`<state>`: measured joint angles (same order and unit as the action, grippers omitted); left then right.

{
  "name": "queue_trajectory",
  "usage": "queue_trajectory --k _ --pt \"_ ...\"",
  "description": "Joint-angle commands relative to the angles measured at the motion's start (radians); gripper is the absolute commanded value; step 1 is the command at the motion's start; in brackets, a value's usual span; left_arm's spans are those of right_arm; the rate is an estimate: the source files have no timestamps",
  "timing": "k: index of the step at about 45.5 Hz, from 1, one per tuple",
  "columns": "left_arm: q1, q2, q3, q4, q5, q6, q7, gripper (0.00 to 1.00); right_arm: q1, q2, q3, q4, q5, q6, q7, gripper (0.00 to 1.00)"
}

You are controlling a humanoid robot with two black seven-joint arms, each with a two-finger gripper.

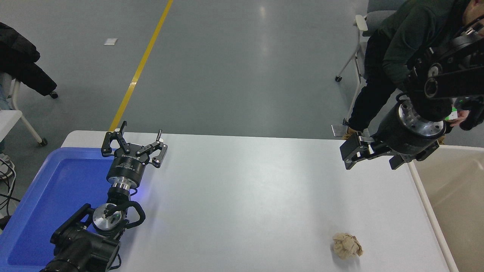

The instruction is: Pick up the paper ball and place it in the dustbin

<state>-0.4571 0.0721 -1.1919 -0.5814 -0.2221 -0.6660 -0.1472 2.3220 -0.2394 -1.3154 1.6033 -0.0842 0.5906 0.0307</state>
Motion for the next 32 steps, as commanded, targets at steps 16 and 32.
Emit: queue_trajectory --k 16,32 --pt "0.000 0.000 0.000 0.000 0.000 0.000 0.001 0.99 0.065 0.002 -0.001 0.015 0.001 0.048 0.000 1.00" --pt "0.000 0.000 0.000 0.000 0.000 0.000 0.001 0.99 0.079 -0.001 -0.001 0.029 0.001 0.055 0.000 1.00"
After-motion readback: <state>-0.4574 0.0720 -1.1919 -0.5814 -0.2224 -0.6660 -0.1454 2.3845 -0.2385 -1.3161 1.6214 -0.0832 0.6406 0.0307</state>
